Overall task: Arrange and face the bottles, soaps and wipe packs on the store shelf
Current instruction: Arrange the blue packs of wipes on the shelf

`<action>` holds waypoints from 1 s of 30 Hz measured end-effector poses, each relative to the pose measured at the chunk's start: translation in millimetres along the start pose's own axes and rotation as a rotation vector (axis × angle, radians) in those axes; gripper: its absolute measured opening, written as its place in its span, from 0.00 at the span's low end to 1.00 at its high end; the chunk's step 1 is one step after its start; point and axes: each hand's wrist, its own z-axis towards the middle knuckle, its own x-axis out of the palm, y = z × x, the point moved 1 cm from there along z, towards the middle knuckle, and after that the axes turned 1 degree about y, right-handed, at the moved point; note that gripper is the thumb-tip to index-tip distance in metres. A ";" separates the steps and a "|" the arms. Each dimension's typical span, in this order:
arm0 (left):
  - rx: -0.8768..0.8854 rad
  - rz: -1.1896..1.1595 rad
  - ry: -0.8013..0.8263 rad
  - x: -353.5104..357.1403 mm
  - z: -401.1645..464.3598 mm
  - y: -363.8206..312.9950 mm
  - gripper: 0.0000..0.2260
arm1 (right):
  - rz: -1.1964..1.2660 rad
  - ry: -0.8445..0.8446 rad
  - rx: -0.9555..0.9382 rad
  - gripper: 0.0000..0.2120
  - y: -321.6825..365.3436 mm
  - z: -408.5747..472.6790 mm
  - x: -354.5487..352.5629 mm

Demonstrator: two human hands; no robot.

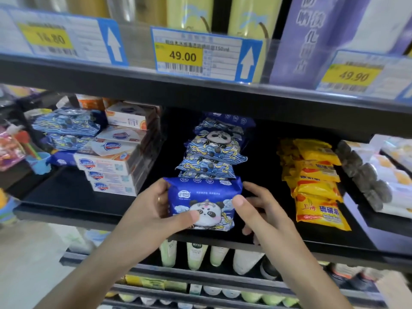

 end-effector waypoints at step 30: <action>-0.238 -0.144 -0.169 -26.4 2.2 14.4 0.07 | 0.427 0.177 -0.037 0.36 -2.2 -2.5 24.4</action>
